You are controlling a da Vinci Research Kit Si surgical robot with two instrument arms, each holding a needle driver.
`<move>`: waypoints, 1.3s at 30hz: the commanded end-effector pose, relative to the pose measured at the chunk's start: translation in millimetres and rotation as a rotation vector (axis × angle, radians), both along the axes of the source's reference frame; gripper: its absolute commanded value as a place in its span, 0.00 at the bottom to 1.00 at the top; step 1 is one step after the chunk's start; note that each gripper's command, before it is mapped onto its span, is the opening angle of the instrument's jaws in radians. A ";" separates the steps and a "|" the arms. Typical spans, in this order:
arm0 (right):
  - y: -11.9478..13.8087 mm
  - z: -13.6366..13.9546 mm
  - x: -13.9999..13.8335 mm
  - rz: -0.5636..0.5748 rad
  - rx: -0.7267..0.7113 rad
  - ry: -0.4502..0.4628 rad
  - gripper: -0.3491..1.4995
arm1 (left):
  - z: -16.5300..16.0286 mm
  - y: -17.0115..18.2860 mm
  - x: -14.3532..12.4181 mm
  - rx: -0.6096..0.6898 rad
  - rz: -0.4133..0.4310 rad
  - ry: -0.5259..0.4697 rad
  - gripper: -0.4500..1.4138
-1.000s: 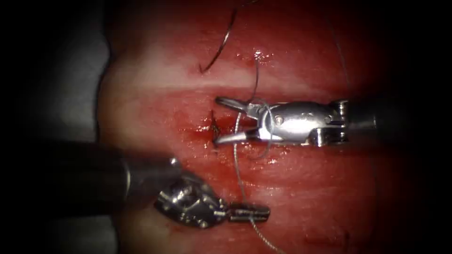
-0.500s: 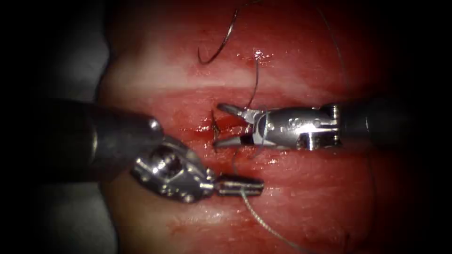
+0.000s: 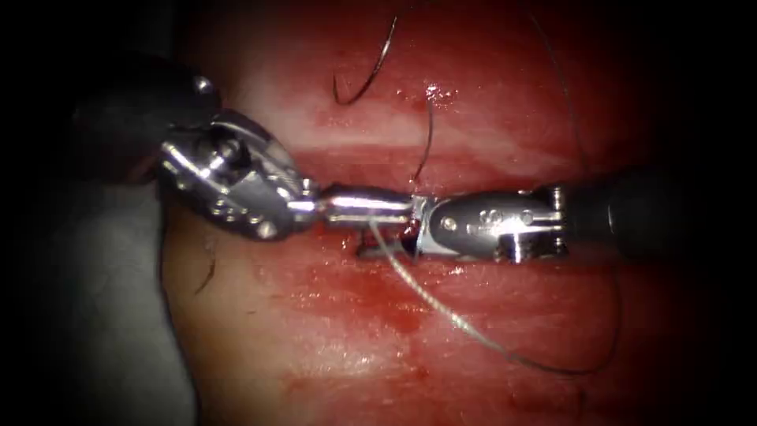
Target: Wound Closure
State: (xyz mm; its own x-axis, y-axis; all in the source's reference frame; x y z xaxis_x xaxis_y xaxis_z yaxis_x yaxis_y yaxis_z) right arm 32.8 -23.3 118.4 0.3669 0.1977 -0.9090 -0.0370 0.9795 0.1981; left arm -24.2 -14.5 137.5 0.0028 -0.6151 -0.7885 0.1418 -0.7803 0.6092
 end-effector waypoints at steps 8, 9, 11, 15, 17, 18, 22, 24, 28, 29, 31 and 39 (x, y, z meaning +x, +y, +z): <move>-1.5 0.3 0.4 -0.046 0.016 0.037 0.67 | 3.9 1.9 -0.6 0.071 0.046 -0.142 0.00; -1.5 0.2 0.3 -0.053 0.017 0.043 0.66 | 4.6 2.1 -0.3 0.083 0.050 -0.157 0.00; -1.5 0.0 0.3 -0.073 0.023 0.061 0.65 | 5.6 2.3 0.1 0.093 0.052 -0.182 0.00; -1.4 -0.3 0.0 -0.107 0.027 0.103 0.61 | 8.4 2.4 0.7 0.098 0.065 -0.198 0.00; -1.3 -0.4 -0.1 -0.120 0.027 0.154 0.57 | 9.7 2.3 0.8 0.098 0.067 -0.198 0.00; -1.3 -0.4 -0.1 -0.127 0.026 0.175 0.57 | 10.3 2.2 0.8 0.099 0.068 -0.198 0.00; -1.3 -0.4 0.2 -0.159 0.037 0.241 0.43 | 12.5 2.0 0.6 0.101 0.063 -0.200 0.00; -1.3 -0.3 0.4 -0.177 0.047 0.256 0.35 | 13.0 1.8 0.4 0.107 0.059 -0.203 0.00; -1.4 -0.3 0.4 -0.210 0.065 0.283 0.17 | 13.3 1.5 0.0 0.102 0.064 -0.210 0.00; -1.4 -0.3 0.4 -0.217 0.064 0.288 0.12 | 13.3 1.5 0.0 0.102 0.065 -0.211 0.00; -1.5 -0.4 0.5 -0.218 0.074 0.297 0.11 | 13.4 1.7 0.0 0.101 0.067 -0.213 0.00; -1.5 -0.4 1.0 -0.219 0.132 0.349 0.40 | 13.6 2.1 -0.8 0.100 0.066 -0.215 0.00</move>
State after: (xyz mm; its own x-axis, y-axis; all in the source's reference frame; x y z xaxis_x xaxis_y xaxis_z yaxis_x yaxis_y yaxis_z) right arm 33.2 -23.8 117.6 0.0874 0.2723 -0.9582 0.2580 0.9229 0.2858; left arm -24.6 -11.8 150.5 0.2151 -0.5301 -0.8202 0.0686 -0.8296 0.5542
